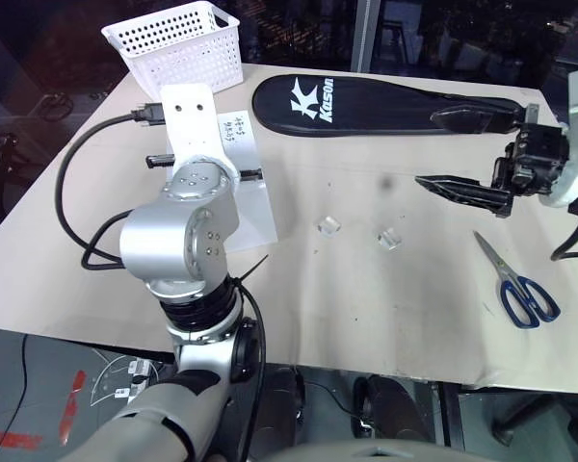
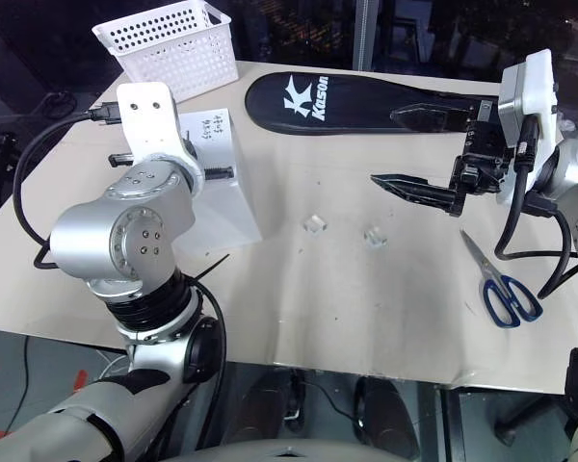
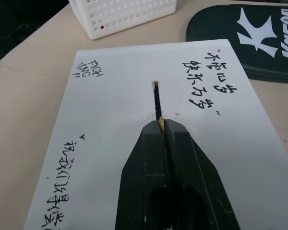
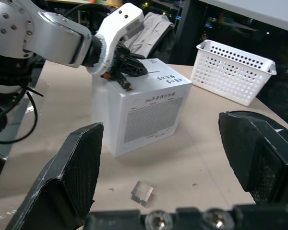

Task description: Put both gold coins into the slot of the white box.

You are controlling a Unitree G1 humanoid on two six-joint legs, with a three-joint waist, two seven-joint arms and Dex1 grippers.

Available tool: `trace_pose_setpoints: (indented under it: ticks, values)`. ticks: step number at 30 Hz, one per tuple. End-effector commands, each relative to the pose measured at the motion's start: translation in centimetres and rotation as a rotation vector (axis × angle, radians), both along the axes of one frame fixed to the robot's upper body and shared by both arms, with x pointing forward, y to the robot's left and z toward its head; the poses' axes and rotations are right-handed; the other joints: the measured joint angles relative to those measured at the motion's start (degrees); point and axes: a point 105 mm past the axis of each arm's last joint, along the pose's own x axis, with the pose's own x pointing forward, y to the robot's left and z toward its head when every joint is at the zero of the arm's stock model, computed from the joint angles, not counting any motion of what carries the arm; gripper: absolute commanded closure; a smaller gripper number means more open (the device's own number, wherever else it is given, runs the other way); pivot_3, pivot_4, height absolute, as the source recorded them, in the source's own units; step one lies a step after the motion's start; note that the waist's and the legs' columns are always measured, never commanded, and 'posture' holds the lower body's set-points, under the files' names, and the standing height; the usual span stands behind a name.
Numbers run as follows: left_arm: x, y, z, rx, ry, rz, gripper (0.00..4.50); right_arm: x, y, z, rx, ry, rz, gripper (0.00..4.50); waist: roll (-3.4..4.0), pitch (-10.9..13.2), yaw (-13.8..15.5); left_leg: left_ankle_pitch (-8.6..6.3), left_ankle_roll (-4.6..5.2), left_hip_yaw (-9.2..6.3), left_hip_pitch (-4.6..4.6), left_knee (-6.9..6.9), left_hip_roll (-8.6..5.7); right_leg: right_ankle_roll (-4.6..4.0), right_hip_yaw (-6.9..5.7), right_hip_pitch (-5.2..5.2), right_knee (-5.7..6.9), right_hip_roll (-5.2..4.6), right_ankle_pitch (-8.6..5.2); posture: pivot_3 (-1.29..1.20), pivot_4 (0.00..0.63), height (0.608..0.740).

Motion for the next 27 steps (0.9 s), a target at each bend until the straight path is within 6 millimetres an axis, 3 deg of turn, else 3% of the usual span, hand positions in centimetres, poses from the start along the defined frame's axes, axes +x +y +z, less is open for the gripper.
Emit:
trace_pose_setpoints:
  ticks: [1, 3, 6, 7, 8, 9, 10, 13, 15, 17, 20, 22, 25, 27]
  values:
    - [-0.1, 0.2, 0.4, -0.001, -0.011, 0.03, 4.5, -0.6, -0.6, 1.2, 0.008, -0.054, -0.007, 0.35, 0.0, 0.0, 0.0, -0.01, 0.01, 0.0, 0.01, 0.0, 0.0, 0.0, -0.01, 0.0, 0.0, 0.0, 0.0, 0.0, 0.15, 0.74]
    - [-0.1, 0.1, 0.4, -0.01, -0.011, 0.03, 4.5, -0.5, -0.6, 1.2, 0.009, -0.056, -0.007, 0.35, 0.0, 0.0, 0.0, -0.01, 0.02, 0.0, 0.01, 0.0, 0.0, 0.0, -0.01, 0.0, 0.0, 0.0, 0.0, 0.0, 0.15, 0.74]
    - [-0.3, -0.1, 0.7, -0.029, -0.031, 0.018, 3.77, -0.5, -0.5, 1.2, 0.01, -0.055, -0.004, 0.32, 0.0, 0.0, 0.0, -0.01, 0.02, 0.01, 0.01, 0.0, 0.0, 0.0, -0.01, 0.0, 0.0, 0.0, 0.0, 0.0, 0.15, 0.74]
    - [-0.4, -0.1, 0.9, -0.037, -0.042, 0.015, 3.48, -0.5, -0.5, 1.2, 0.009, -0.054, -0.003, 0.32, 0.0, 0.0, 0.0, -0.01, 0.02, 0.0, 0.0, 0.0, 0.0, 0.0, -0.01, 0.0, 0.0, 0.0, 0.0, 0.0, 0.15, 0.74]
    - [-0.5, -0.1, 1.2, -0.039, -0.058, 0.009, 2.72, -0.5, -0.5, 1.2, 0.01, -0.053, -0.001, 0.32, 0.0, 0.0, 0.0, -0.01, 0.01, 0.0, 0.0, 0.0, 0.0, 0.0, -0.01, 0.0, 0.0, 0.0, 0.0, 0.0, 0.15, 0.74]
    - [-0.5, 0.0, 1.7, -0.04, -0.083, -0.001, 2.6, -0.6, -0.5, 1.2, 0.009, -0.051, 0.0, 0.32, 0.0, 0.0, 0.0, -0.01, 0.01, 0.0, 0.0, 0.0, 0.0, 0.0, -0.01, 0.0, 0.0, 0.0, 0.0, 0.0, 0.15, 0.74]
    - [-0.7, -0.1, 2.1, -0.038, -0.106, -0.025, 2.15, -0.6, -0.5, 1.1, 0.007, -0.049, 0.001, 0.32, 0.0, 0.0, 0.0, -0.01, 0.01, 0.0, 0.0, 0.0, 0.0, 0.0, -0.01, 0.0, 0.01, 0.0, 0.0, 0.0, 0.15, 0.74]
    - [-1.4, -1.6, 3.1, -0.036, -0.18, -0.24, 2.15, -0.5, -0.7, 1.1, 0.008, -0.044, -0.003, 0.32, 0.0, 0.0, -0.1, 0.03, -0.05, 0.0, -0.03, 0.0, 0.0, 0.0, -0.02, -0.01, 0.0, 0.0, 0.0, 0.0, 0.15, 0.74]
    - [-2.6, -3.8, 3.2, -0.088, -0.23, -0.542, 2.15, -0.5, -0.9, 0.9, 0.005, -0.039, -0.011, 0.32, 0.02, 0.0, -0.2, 0.06, -0.11, 0.02, -0.02, 0.0, 0.01, 0.0, -0.03, -0.02, 0.0, -0.01, 0.0, 0.0, 0.15, 0.74]
    - [-4.6, -3.5, 3.4, -0.063, -0.325, -0.683, 2.15, -0.5, -1.2, 0.6, 0.002, -0.025, -0.029, 0.32, 0.03, 0.0, -0.2, 0.06, -0.13, 0.02, 0.0, -0.01, 0.03, -0.01, -0.06, -0.01, 0.0, -0.07, 0.0, 0.0, 0.15, 0.74]
    - [-7.6, -3.3, 2.2, -0.011, -0.352, -0.899, 2.15, -0.6, -1.8, -0.4, -0.005, 0.013, -0.063, 0.32, 0.03, 0.0, -0.5, 0.06, -0.15, 0.01, -0.01, -0.03, 0.05, -0.03, -0.04, -0.03, 0.01, -0.33, -0.01, 0.0, 0.15, 0.74]
    - [-9.4, -2.9, 0.4, -0.034, -0.289, -1.032, 2.15, -0.7, -2.7, -2.0, -0.037, 0.059, -0.109, 0.32, 0.04, 0.0, -0.4, 0.06, -0.16, 0.0, 0.02, -0.04, 0.05, -0.05, -0.06, -0.02, 0.0, -0.3, -0.02, 0.0, 0.15, 0.74]
    - [-11.4, -1.9, -2.3, -0.052, -0.155, -1.141, 1.28, -1.3, -4.9, -4.9, -0.084, 0.149, -0.21, 0.32, 0.03, 0.0, 0.1, 0.05, -0.14, 0.0, 0.05, 0.0, 0.02, -0.04, -0.1, 0.07, -0.04, -0.34, -0.03, 0.0, 0.15, 0.74]
    - [-11.7, -1.0, -3.5, -0.024, -0.092, -1.126, 0.28, -1.8, -6.2, -6.5, -0.117, 0.189, -0.276, 0.32, 0.03, 0.0, 0.3, 0.05, -0.12, -0.11, 0.03, 0.06, -0.05, -0.03, -0.23, 0.14, -0.07, -0.4, -0.03, 0.0, 0.15, 0.74]
